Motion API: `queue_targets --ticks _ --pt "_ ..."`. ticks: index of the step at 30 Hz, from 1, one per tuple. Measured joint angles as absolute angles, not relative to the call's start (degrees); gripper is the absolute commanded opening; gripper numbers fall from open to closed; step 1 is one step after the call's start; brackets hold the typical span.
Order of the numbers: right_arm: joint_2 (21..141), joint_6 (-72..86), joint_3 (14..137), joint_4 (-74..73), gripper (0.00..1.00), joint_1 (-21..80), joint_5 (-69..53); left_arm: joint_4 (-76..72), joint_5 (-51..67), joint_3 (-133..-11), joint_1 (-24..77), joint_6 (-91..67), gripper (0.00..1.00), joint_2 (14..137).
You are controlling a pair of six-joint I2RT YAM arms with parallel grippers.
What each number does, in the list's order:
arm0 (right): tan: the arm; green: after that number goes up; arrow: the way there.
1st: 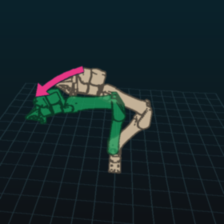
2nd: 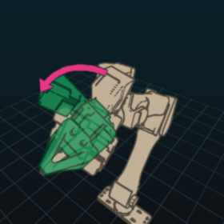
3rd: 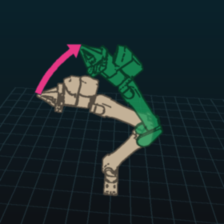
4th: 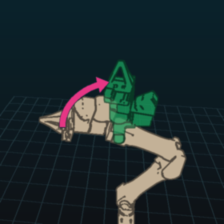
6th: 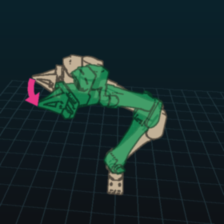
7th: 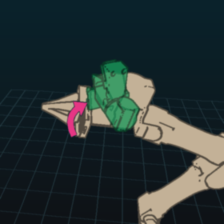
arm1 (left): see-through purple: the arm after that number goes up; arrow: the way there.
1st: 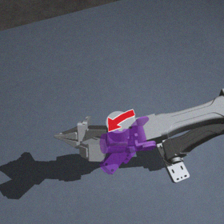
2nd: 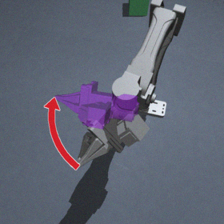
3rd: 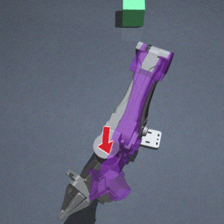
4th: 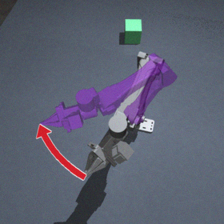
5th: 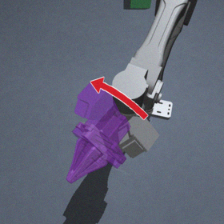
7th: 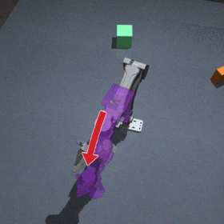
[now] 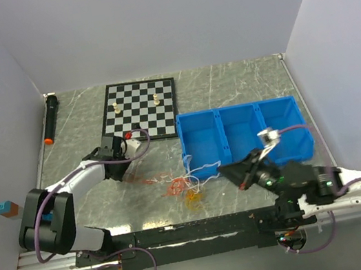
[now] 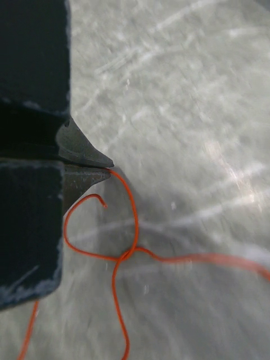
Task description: Untangle the cables
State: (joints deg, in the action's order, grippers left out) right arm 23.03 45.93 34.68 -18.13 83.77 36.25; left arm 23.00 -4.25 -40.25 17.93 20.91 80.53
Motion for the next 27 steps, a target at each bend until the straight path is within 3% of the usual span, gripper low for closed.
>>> queue_targets --ticks 12,27 --pt "19.73 25.17 54.72 -22.59 0.0 84.14 42.33 12.34 -17.37 -35.64 17.93 25.76 0.01 82.15" --pt "32.16 6.37 78.76 -19.46 0.0 84.14 30.13 -5.58 -28.34 -27.57 18.2 33.74 0.01 83.72"
